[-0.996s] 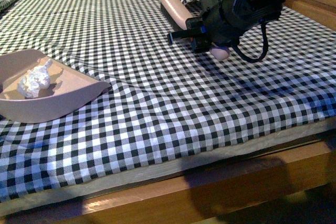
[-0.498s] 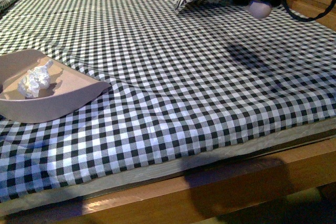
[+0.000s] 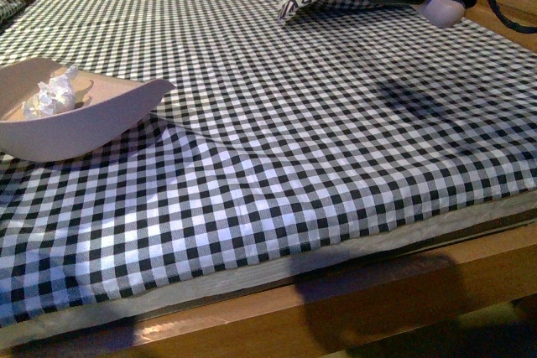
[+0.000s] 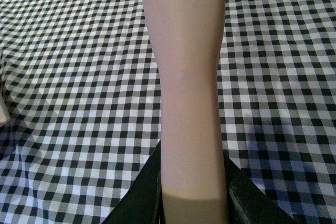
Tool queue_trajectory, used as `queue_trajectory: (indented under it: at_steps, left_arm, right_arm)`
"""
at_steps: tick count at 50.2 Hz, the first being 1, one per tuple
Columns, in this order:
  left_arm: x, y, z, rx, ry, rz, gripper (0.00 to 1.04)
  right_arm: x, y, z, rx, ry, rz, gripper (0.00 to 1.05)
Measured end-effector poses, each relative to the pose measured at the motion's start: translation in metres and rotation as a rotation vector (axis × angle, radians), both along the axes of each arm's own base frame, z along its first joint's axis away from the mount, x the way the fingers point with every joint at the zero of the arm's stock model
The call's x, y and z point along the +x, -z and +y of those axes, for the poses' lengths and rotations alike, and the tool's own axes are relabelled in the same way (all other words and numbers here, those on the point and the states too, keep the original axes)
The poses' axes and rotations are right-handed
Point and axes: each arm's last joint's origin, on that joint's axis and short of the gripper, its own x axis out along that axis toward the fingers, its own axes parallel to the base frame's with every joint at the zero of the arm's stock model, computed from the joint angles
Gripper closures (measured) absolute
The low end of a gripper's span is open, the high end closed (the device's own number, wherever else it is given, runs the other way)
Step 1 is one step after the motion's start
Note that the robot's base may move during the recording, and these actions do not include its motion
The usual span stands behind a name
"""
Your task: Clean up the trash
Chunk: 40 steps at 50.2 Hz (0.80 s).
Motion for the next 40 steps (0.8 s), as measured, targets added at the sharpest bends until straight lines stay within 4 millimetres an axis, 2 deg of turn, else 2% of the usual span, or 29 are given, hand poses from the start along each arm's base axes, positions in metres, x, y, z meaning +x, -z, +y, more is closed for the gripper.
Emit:
queue_trajectory:
  at_steps: [11, 16, 26, 33, 40]
  left_arm:
    - [0.008, -0.010, -0.003, -0.036, -0.055, -0.021, 0.79]
    - [0.017, -0.029, 0.003, 0.017, -0.157, -0.084, 0.79]
    - [0.023, -0.063, 0.009, 0.115, -0.340, -0.235, 0.79]
    - [0.017, -0.088, 0.010, 0.154, -0.476, -0.314, 0.79]
    - [-0.003, -0.123, 0.005, 0.144, -0.555, -0.384, 0.79]
  right_arm:
    - [-0.001, -0.005, -0.004, 0.009, 0.010, -0.010, 0.85]
    - [-0.006, -0.019, -0.007, 0.022, 0.025, -0.038, 0.85]
    - [-0.020, -0.042, -0.017, 0.052, 0.079, -0.084, 0.85]
    - [-0.034, -0.054, -0.030, 0.071, 0.113, -0.107, 0.85]
    - [-0.058, -0.067, -0.049, 0.119, 0.148, -0.123, 0.85]
